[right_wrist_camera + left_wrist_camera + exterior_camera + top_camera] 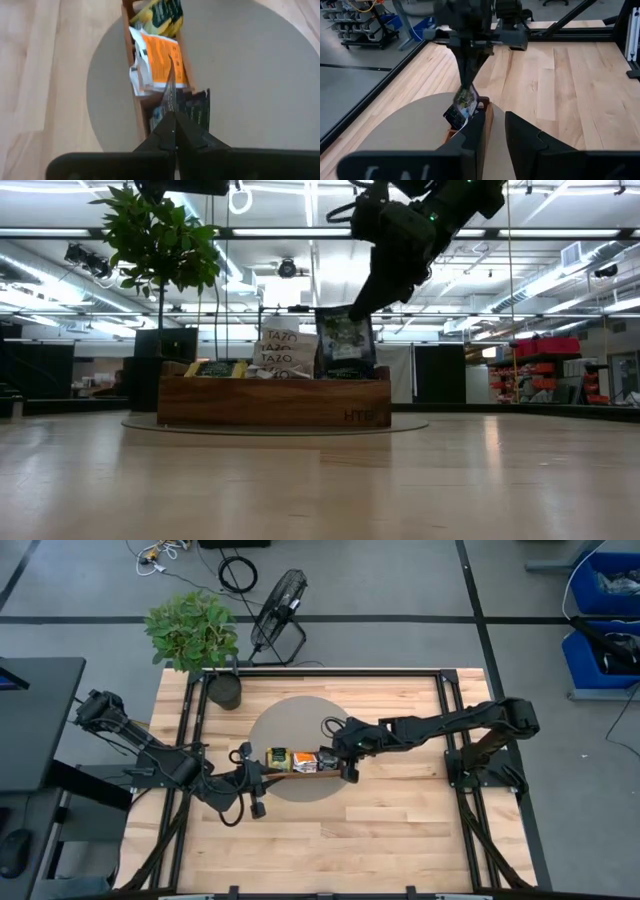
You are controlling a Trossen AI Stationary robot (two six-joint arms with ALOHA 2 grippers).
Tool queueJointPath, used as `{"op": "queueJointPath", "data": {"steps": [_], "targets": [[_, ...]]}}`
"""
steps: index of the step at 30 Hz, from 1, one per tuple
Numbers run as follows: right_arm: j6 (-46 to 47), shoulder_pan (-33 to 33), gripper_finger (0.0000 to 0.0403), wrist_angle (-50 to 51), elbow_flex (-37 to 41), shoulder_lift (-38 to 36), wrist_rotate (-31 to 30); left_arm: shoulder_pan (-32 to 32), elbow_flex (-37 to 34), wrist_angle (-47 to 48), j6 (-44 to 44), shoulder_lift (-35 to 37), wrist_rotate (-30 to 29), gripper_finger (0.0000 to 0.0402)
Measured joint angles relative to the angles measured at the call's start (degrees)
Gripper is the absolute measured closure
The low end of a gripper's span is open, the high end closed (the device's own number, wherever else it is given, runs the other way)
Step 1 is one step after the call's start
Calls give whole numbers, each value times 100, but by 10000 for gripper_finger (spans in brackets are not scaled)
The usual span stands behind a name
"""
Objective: Pick & Place Tea
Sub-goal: Put the violet tea bag into the wooden organizer
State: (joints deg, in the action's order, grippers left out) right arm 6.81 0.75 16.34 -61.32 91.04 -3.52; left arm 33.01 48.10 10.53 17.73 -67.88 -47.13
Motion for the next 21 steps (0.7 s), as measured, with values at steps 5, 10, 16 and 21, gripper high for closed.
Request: {"op": "queueJointPath", "data": {"steps": [5,10,16,21], "targets": [[-46,-76,403,-35,0,199,180,1,2,-5,3,0,-1,323],[-140,-136,403,-27,0,358,206,0,0,7,3,0,-1,323],[-158,-226,403,-38,0,523,328,-2,0,-1,-8,0,-1,323],[-151,-262,402,-49,0,655,552,-2,0,10,-8,0,-1,323]]}}
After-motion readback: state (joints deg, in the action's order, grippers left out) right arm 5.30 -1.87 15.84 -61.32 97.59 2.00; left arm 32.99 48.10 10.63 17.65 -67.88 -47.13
